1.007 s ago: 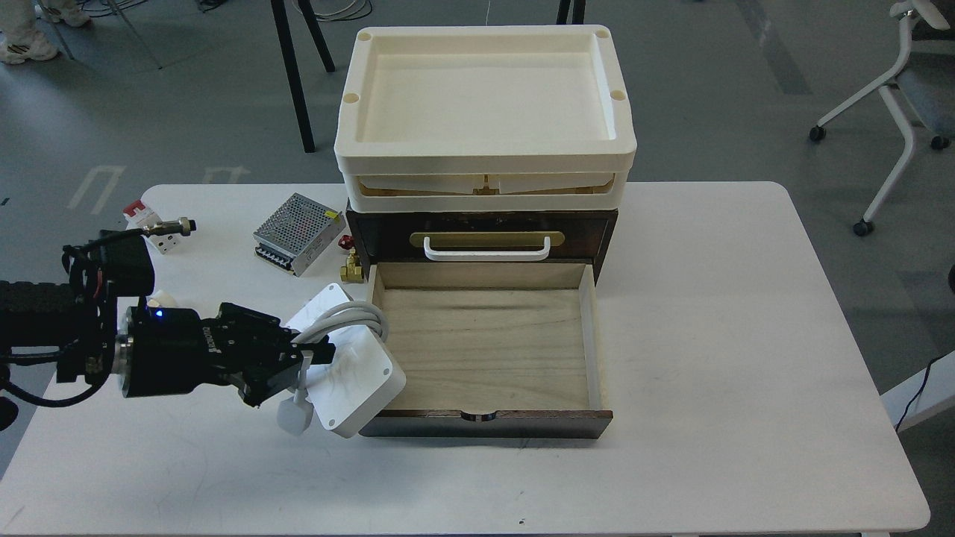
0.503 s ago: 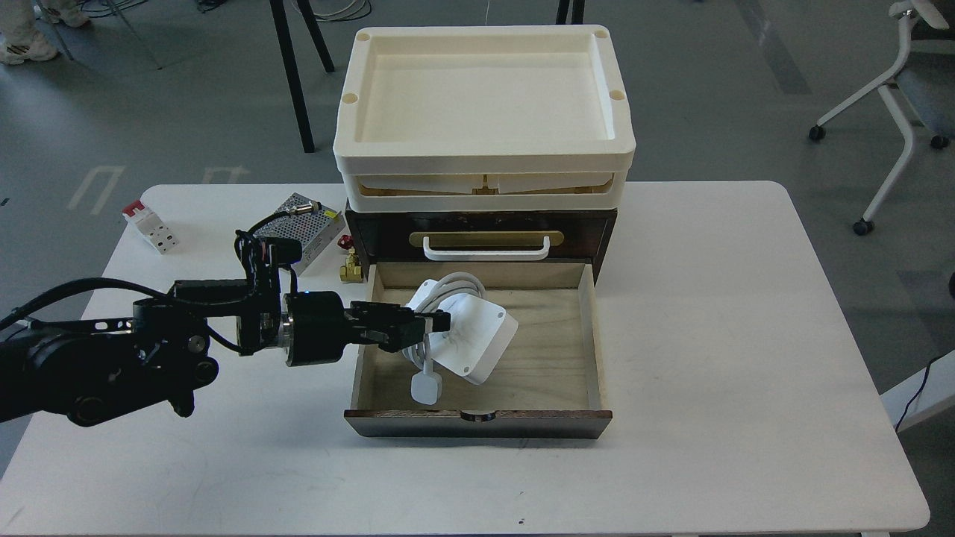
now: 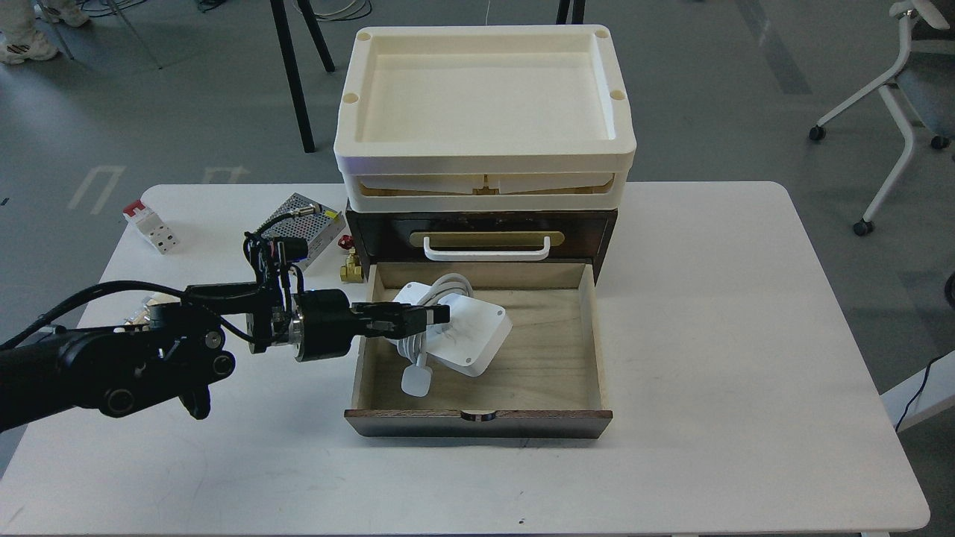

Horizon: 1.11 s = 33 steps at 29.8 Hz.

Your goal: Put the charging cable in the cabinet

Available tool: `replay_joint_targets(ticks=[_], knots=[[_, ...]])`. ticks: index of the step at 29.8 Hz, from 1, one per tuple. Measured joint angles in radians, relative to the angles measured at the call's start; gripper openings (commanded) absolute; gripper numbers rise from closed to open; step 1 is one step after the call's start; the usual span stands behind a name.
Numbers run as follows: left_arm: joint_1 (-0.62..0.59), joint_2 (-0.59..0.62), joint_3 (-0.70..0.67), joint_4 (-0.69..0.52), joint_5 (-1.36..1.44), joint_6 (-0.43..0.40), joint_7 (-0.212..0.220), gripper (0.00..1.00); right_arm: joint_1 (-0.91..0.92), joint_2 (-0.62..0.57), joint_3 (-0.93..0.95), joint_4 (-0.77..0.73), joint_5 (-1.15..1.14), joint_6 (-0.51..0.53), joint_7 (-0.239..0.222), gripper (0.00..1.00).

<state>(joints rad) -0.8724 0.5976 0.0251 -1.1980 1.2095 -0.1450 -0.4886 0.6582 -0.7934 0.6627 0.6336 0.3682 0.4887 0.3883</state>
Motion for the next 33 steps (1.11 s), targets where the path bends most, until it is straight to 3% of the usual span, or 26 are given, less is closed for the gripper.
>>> replay_joint_targets(ticks=[12,16,21,25,29,33], knots=[[0.012,0.072,-0.058,-0.076,-0.007,-0.032,0.000,0.98,-0.007,-0.001,0.000,-0.001,0.000,0.000,0.001,1.00],[0.036,0.191,-0.094,-0.122,-0.068,-0.058,0.000,0.98,-0.008,-0.001,0.001,0.002,0.000,0.000,0.003,1.00],[0.077,0.318,-0.237,-0.179,-0.464,-0.178,0.000,0.99,0.000,0.003,0.015,0.025,-0.001,0.000,0.005,1.00],[0.087,0.326,-0.427,-0.104,-0.872,-0.309,0.000,0.99,0.045,0.007,0.035,0.103,-0.003,0.000,0.006,1.00],[0.086,0.293,-0.583,0.020,-1.259,-0.341,0.000,0.99,0.068,0.014,0.074,0.191,-0.004,0.000,0.007,1.00],[0.081,0.241,-0.621,0.097,-1.347,-0.344,0.000,0.99,0.069,0.049,0.100,0.213,-0.005,0.000,0.008,1.00]])
